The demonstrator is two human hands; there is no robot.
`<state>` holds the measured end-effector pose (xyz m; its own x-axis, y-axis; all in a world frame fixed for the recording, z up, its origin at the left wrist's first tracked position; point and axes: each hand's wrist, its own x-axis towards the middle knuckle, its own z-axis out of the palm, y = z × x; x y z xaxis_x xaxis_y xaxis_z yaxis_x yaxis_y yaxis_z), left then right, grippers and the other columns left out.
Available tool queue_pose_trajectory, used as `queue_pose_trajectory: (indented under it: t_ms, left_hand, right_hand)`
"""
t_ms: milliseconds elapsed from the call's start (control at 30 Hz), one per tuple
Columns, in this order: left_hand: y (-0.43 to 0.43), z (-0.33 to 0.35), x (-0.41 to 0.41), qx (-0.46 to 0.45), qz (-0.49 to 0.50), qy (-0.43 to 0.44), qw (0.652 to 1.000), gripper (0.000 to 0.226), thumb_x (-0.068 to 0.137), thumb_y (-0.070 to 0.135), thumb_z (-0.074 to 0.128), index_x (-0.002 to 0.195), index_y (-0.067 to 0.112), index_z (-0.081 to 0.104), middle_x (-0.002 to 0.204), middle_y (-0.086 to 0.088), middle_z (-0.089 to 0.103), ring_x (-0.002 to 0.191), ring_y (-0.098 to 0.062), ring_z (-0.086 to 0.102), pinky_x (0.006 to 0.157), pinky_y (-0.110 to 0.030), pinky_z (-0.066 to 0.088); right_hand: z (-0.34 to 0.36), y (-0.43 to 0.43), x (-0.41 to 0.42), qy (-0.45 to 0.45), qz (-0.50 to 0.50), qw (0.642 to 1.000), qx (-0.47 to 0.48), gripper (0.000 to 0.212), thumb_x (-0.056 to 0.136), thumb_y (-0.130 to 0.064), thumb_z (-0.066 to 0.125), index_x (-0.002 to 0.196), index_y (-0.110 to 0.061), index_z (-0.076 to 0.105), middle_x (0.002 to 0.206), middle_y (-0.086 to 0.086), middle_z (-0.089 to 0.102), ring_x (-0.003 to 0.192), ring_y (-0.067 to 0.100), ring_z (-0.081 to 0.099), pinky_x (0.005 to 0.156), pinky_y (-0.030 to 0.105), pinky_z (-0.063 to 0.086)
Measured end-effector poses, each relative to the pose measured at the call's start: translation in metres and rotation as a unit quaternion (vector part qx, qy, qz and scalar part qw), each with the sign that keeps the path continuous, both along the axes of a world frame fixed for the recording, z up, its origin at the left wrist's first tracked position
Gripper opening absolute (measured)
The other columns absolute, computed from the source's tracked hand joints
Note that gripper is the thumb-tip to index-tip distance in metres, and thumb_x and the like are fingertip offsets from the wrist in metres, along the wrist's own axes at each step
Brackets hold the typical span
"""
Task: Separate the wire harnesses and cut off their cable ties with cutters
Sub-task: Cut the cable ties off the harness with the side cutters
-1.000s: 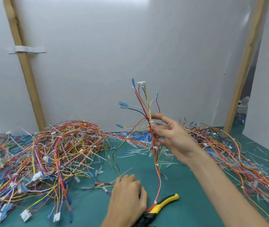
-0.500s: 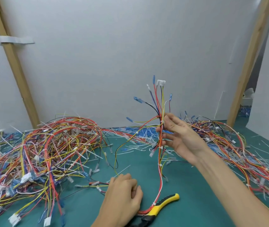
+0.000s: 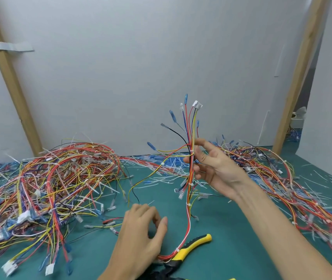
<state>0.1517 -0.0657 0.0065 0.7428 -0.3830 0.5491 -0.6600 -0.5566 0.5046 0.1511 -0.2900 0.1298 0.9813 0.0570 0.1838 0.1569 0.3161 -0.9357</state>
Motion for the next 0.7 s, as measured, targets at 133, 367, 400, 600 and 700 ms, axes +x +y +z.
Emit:
queue_pose_trajectory:
  t_ms: [133, 367, 400, 600, 700]
  left_hand:
    - [0.001, 0.012, -0.006, -0.106, 0.024, -0.11, 0.988, 0.009, 0.093, 0.038, 0.054, 0.09, 0.031, 0.049, 0.095, 0.021, 0.048, 0.097, -0.008, 0.049, 0.083, -0.03, 0.04]
    - [0.01, 0.034, -0.01, -0.239, 0.053, -0.164, 0.956, 0.028, 0.091, 0.031, 0.059, 0.112, 0.026, 0.041, 0.114, 0.004, 0.043, 0.117, -0.012, 0.045, 0.102, -0.02, 0.032]
    - [0.011, 0.036, -0.011, -0.238, 0.039, -0.131, 0.962, 0.028, 0.093, 0.032, 0.057, 0.116, 0.025, 0.044, 0.117, 0.006, 0.047, 0.119, -0.013, 0.048, 0.103, -0.02, 0.034]
    - [0.005, 0.037, -0.02, -0.273, -0.047, 0.062, 0.959, 0.022, 0.097, 0.046, 0.055, 0.113, 0.033, 0.064, 0.101, 0.009, 0.073, 0.096, -0.017, 0.071, 0.086, -0.025, 0.053]
    - [0.001, 0.038, -0.02, -0.325, -0.027, 0.1, 0.94, 0.014, 0.091, 0.039, 0.071, 0.099, 0.027, 0.072, 0.089, 0.005, 0.074, 0.08, -0.013, 0.07, 0.073, -0.027, 0.055]
  right_hand:
    - [0.002, -0.004, -0.001, 0.009, 0.002, 0.997, -0.073, 0.027, 0.087, -0.026, 0.065, 0.112, -0.019, 0.059, 0.092, 0.015, 0.074, 0.058, 0.014, 0.061, 0.049, 0.021, 0.051]
    - [0.008, -0.005, -0.006, 0.025, 0.005, 0.984, -0.175, 0.033, 0.086, -0.03, 0.067, 0.113, -0.013, 0.059, 0.097, 0.019, 0.075, 0.057, 0.015, 0.062, 0.049, 0.022, 0.051]
    - [0.009, -0.004, -0.007, 0.029, 0.01, 0.981, -0.189, 0.033, 0.087, -0.031, 0.067, 0.113, -0.013, 0.059, 0.099, 0.019, 0.075, 0.057, 0.016, 0.063, 0.049, 0.022, 0.051]
    - [0.013, 0.008, -0.015, 0.051, 0.002, 0.957, -0.286, 0.019, 0.098, -0.023, 0.063, 0.114, -0.013, 0.058, 0.098, 0.017, 0.076, 0.065, 0.025, 0.073, 0.048, 0.025, 0.053]
    - [0.018, 0.012, -0.021, 0.065, 0.014, 0.94, -0.335, 0.017, 0.101, -0.023, 0.059, 0.113, -0.01, 0.056, 0.094, 0.018, 0.075, 0.072, 0.03, 0.075, 0.047, 0.028, 0.055]
